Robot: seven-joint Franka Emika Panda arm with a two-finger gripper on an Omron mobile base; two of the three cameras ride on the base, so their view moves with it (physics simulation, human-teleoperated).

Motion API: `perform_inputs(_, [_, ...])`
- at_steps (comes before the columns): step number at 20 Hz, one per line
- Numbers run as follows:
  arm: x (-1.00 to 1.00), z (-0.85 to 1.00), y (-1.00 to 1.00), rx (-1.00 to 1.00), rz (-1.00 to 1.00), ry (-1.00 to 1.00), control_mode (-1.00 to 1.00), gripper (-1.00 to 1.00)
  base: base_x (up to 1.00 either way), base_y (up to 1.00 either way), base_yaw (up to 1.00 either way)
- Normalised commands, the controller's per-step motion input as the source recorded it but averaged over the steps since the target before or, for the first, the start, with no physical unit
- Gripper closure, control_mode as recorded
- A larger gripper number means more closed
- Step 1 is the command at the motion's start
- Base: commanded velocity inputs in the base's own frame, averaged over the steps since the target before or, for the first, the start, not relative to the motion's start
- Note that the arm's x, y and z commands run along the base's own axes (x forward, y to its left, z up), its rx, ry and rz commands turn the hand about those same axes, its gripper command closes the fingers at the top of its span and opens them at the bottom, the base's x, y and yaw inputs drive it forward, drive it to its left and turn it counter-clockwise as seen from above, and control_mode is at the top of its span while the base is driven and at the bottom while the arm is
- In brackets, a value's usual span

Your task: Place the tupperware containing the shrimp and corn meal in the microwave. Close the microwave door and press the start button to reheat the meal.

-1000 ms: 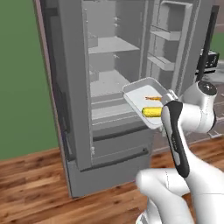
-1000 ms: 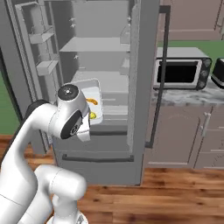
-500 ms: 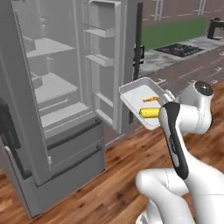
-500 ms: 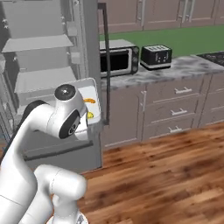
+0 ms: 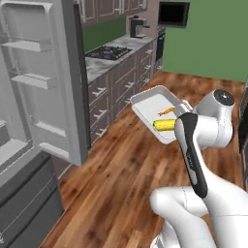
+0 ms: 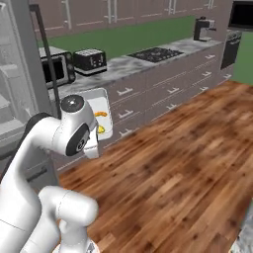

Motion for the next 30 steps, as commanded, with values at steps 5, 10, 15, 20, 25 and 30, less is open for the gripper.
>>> perform_inputs(5, [0.0,0.0,0.0,0.0,0.0,0.0,1.0,1.0,0.6,0.0,-0.66])
perform_inputs(10, [0.0,0.0,0.0,0.0,0.0,0.0,1.0,1.0,0.98,0.01,-0.54])
perform_inputs(15, [0.0,0.0,0.0,0.0,0.0,0.0,1.0,1.0,1.0,0.16,-0.47])
perform_inputs(20, [0.0,0.0,0.0,0.0,0.0,0.0,1.0,1.0,1.0,0.38,-0.32])
perform_inputs(25, [0.0,0.0,0.0,0.0,0.0,0.0,1.0,1.0,1.0,0.4,-0.11])
perform_inputs(30, [0.0,0.0,0.0,0.0,0.0,0.0,1.0,1.0,1.0,0.34,0.0])
